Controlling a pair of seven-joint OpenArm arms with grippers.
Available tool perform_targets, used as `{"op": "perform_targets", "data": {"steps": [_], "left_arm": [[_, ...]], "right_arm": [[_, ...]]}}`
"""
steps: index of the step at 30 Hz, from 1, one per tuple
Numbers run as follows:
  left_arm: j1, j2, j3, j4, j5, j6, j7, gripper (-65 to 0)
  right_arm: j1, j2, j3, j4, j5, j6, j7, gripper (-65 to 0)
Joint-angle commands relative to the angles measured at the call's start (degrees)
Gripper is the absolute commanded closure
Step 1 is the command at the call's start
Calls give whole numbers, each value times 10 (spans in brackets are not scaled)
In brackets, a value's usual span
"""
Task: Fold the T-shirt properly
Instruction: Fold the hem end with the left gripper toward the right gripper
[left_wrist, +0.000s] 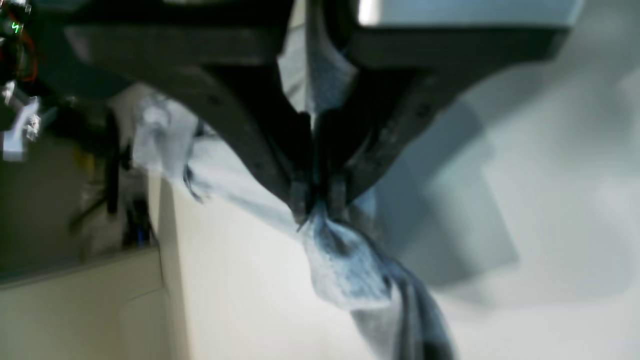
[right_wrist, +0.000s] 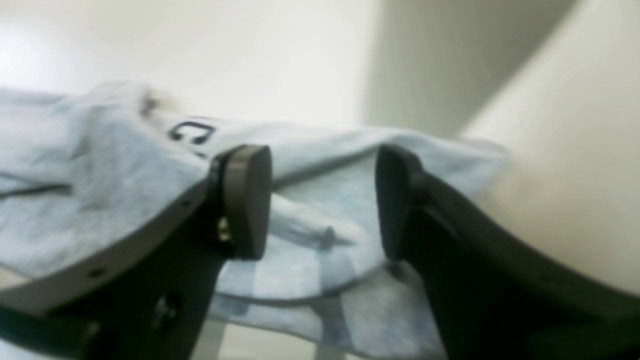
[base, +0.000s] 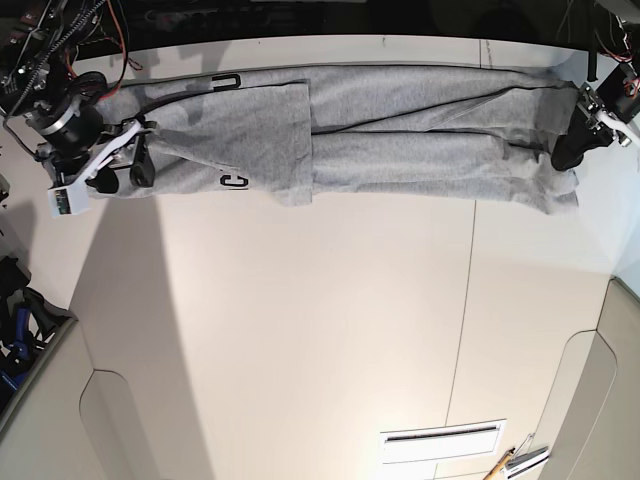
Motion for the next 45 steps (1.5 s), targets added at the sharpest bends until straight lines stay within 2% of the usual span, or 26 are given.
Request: {"op": "perform_targets", "data": {"steps": [1, 2, 9, 19, 30, 36, 43, 44, 45], "left_arm": [[0, -8, -4, 24, -17, -5, 8, 0], [0, -3, -4, 38, -17, -5, 24, 0], [2, 71, 20, 123, -17, -5, 25, 0], [-23, 132, 213, 127, -17, -5, 15, 0], [-41, 146, 337, 127, -17, -5, 17, 0], [-46, 162, 358, 127, -17, -5, 17, 0], [-52, 162, 358, 127, -17, -5, 13, 0], [-52, 162, 358, 127, -17, -5, 16, -24], [-52, 162, 358, 127, -17, -5, 18, -117]], "right_arm": [[4, 7, 15, 12, 15, 0, 13, -331], [3, 11, 27, 12, 16, 0, 13, -331], [2, 40, 80, 11, 19, 0, 13, -331], [2, 41, 84, 9, 19, -2, 13, -331], [2, 41, 84, 8, 21, -3, 13, -331], [2, 41, 84, 8, 34, -2, 13, -331], [2, 41, 84, 8, 34, -2, 11, -331], [2, 41, 84, 8, 34, -2, 11, -331], [2, 41, 84, 8, 34, -2, 11, -331]]}}
